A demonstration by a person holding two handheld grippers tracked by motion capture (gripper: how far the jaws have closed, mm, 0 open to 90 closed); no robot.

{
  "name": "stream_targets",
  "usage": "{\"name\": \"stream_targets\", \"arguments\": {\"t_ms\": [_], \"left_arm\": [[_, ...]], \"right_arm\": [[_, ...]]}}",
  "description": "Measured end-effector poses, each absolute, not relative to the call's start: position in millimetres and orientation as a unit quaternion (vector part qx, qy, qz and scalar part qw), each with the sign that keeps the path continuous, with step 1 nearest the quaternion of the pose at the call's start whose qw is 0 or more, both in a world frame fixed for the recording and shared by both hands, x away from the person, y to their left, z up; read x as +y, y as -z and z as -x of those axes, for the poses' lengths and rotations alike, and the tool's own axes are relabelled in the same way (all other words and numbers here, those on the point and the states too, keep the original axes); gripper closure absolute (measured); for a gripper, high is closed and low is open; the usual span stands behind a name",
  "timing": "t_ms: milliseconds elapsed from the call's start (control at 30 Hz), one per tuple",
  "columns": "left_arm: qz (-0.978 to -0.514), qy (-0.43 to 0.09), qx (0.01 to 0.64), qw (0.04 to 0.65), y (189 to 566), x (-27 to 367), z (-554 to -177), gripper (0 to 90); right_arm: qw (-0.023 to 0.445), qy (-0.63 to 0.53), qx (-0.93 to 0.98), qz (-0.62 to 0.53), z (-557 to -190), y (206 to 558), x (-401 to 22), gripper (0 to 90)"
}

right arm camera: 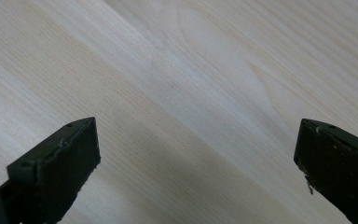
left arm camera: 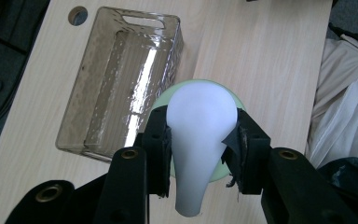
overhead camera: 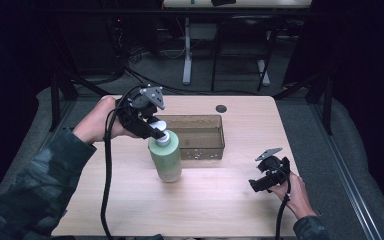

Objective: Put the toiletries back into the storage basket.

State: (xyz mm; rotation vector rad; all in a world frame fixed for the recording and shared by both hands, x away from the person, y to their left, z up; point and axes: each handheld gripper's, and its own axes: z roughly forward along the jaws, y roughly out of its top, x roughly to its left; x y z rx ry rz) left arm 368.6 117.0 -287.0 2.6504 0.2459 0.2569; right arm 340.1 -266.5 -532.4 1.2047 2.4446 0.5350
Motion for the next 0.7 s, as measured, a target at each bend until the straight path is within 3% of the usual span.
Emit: {"name": "stream_targets", "arguments": {"t_ms": [700], "left_arm": [[-0.964, -0.103, 0.084, 0.23, 257, 112, -372, 63.5]], "right_arm": [[0.182, -0.184, 0.868, -0.424, -340, 533, -265, 0.0]]}}
